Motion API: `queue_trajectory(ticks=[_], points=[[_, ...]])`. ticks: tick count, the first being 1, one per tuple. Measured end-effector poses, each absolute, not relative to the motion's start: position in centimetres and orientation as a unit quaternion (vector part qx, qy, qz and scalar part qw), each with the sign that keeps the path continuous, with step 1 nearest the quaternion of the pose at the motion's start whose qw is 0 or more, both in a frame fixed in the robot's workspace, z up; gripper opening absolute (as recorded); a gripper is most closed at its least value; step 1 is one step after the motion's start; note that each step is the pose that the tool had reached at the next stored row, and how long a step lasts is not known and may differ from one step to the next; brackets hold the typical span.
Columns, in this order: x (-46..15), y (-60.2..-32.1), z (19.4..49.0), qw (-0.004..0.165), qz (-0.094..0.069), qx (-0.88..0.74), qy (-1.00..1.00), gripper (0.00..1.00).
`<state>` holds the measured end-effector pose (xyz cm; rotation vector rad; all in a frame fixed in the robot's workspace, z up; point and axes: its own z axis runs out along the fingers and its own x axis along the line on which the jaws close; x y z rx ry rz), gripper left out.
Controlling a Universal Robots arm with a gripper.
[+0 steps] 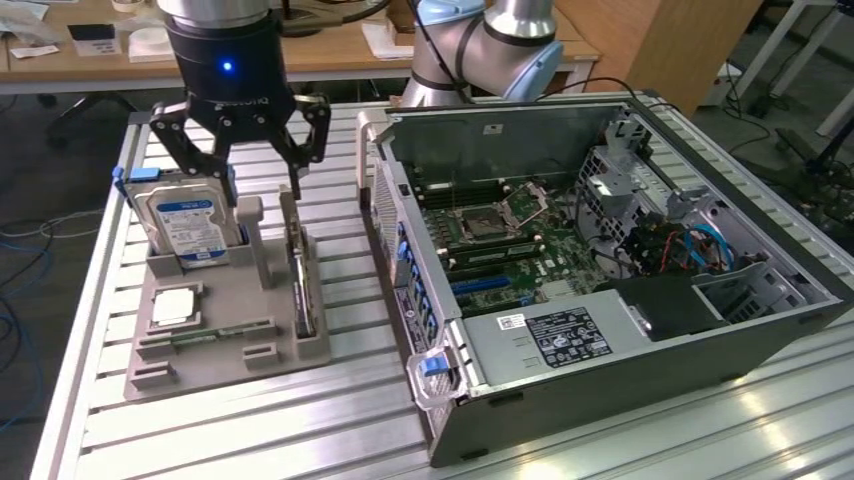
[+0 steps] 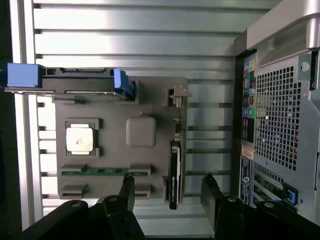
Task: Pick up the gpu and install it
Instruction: 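Pick up the gpu and move the gpu toward the slot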
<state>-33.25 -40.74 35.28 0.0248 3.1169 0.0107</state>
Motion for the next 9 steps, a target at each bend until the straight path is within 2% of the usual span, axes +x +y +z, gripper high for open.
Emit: queue_trajectory(ticks=[2,9], points=[[-33.26,-40.74,35.2,0.012,0.014,0.008,1.0,0.65],[-33.25,-40.94,34.84,0.01,0.014,0.008,1.0,0.65]])
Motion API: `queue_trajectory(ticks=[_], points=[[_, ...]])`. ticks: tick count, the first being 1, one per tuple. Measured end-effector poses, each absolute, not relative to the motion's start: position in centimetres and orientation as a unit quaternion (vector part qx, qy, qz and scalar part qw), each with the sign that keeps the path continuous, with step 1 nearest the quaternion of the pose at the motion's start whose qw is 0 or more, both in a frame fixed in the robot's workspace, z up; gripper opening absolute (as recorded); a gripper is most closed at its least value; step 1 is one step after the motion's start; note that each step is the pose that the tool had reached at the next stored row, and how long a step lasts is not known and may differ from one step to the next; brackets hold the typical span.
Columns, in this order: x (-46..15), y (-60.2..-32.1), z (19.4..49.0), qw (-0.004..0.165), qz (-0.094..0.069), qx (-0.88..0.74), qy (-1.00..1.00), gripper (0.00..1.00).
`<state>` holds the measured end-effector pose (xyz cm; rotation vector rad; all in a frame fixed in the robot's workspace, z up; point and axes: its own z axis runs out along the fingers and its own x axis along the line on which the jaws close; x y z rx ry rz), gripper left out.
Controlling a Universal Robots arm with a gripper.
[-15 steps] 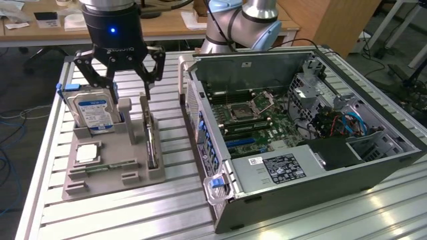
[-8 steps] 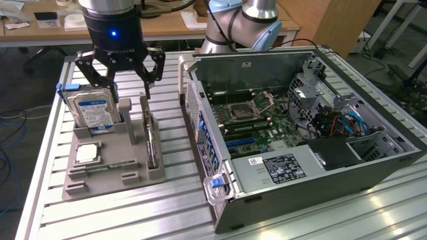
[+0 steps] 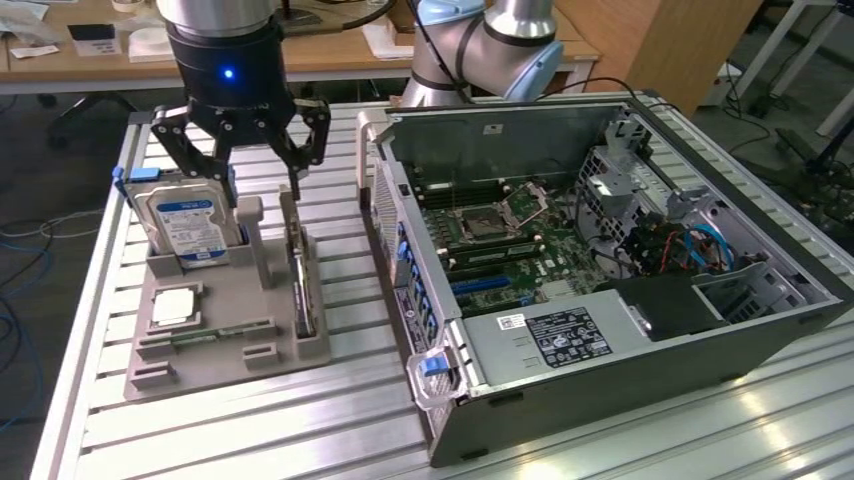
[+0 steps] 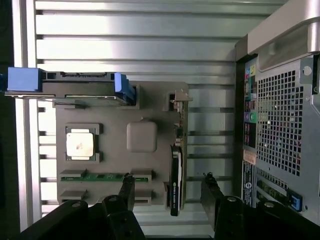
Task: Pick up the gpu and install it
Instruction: 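Pick up the gpu and move the gpu toward the slot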
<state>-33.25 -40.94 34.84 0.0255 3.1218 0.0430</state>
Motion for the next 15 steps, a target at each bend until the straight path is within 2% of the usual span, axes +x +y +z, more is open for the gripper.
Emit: queue_trajectory(ticks=[15], points=[[-33.1,-41.8,32.9,0.002,0.013,0.005,1.0,0.65]])
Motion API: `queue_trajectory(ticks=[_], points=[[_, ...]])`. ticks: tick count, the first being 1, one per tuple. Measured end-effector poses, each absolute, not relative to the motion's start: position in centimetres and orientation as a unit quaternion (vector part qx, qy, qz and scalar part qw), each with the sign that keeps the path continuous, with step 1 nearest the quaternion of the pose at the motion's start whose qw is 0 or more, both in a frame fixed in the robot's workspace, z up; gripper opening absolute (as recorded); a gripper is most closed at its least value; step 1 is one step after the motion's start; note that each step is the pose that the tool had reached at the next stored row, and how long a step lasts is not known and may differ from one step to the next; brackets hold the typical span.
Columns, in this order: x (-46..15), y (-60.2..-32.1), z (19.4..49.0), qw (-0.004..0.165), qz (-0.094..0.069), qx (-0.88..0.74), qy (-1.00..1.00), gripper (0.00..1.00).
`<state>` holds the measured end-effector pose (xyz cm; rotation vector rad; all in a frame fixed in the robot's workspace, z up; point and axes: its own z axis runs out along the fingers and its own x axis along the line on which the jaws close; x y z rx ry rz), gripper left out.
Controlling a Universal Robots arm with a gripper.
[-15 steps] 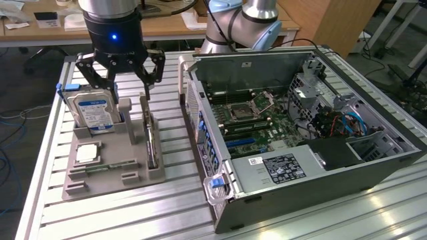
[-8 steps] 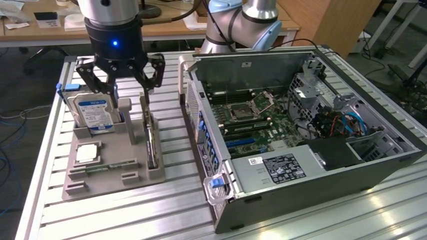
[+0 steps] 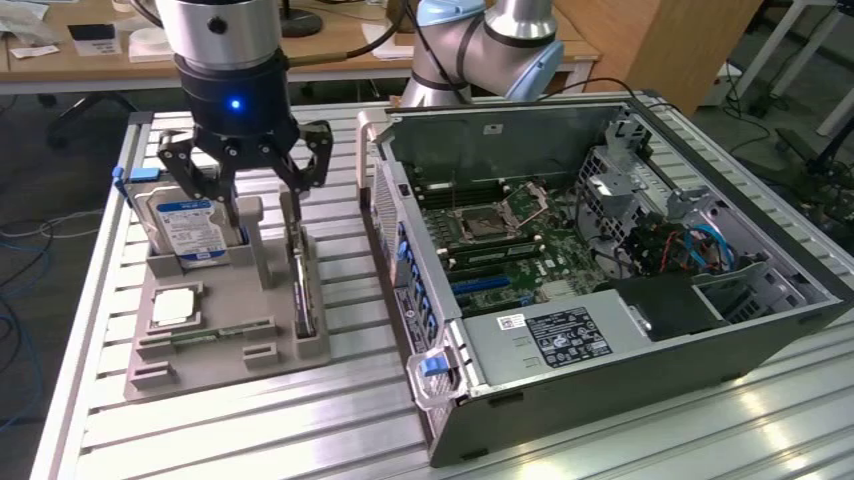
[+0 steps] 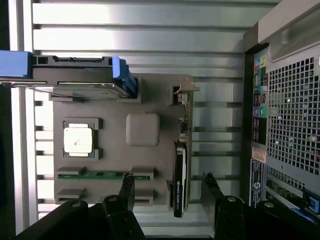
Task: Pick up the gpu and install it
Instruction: 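Pick up the gpu and move the gpu toward the slot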
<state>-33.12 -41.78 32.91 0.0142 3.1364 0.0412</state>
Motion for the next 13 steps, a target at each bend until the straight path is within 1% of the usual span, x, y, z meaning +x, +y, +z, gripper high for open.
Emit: queue_trajectory(ticks=[13], points=[[-32.7,-42.0,31.3,0.002,0.012,0.002,1.0,0.65]])
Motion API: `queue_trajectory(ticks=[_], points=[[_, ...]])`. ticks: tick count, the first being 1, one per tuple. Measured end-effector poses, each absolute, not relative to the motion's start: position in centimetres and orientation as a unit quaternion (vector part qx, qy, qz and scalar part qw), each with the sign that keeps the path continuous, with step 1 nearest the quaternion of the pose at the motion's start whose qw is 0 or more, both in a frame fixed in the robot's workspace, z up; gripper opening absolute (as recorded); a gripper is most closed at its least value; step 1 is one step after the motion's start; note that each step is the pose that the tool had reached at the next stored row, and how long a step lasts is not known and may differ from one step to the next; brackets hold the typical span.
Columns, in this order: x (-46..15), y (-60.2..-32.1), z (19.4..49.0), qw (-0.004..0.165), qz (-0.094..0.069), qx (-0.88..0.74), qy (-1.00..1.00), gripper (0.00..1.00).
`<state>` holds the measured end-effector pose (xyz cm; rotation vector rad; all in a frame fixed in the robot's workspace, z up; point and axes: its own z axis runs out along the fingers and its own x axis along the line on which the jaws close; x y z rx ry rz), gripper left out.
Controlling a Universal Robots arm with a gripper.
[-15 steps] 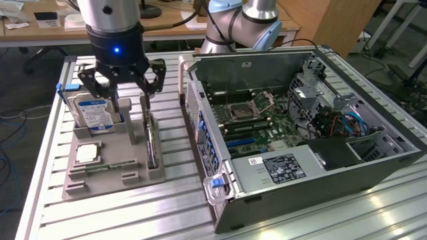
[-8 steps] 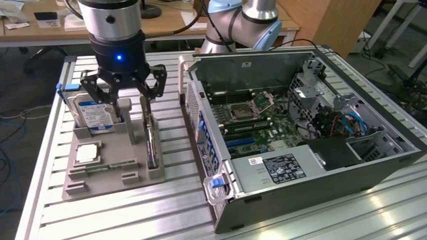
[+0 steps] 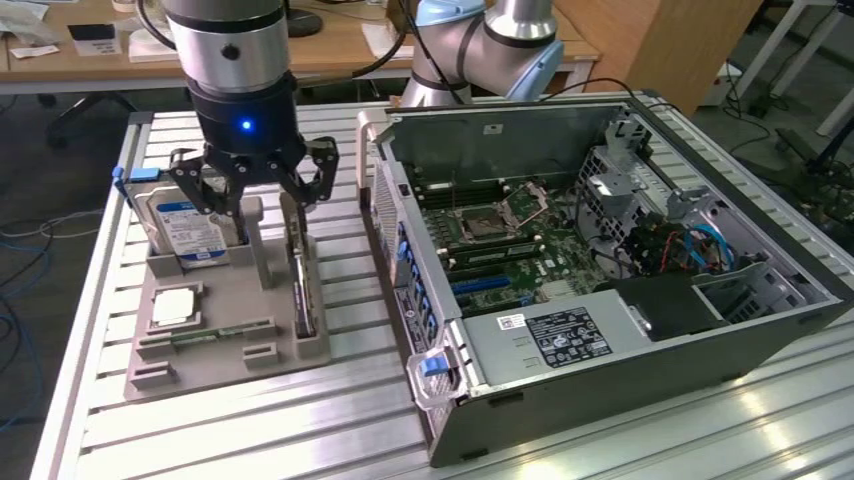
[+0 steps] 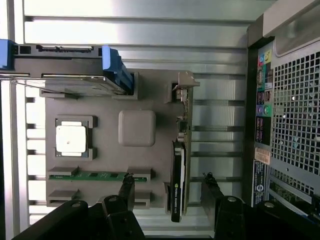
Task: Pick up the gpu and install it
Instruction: 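Pick up the gpu and move the gpu toward the slot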
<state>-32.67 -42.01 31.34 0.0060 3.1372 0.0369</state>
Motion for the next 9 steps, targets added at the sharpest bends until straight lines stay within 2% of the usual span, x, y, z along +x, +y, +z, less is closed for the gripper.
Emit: queue_trajectory(ticks=[9], points=[[-32.59,-42.07,30.27,0.002,0.011,0.002,1.0,0.65]])
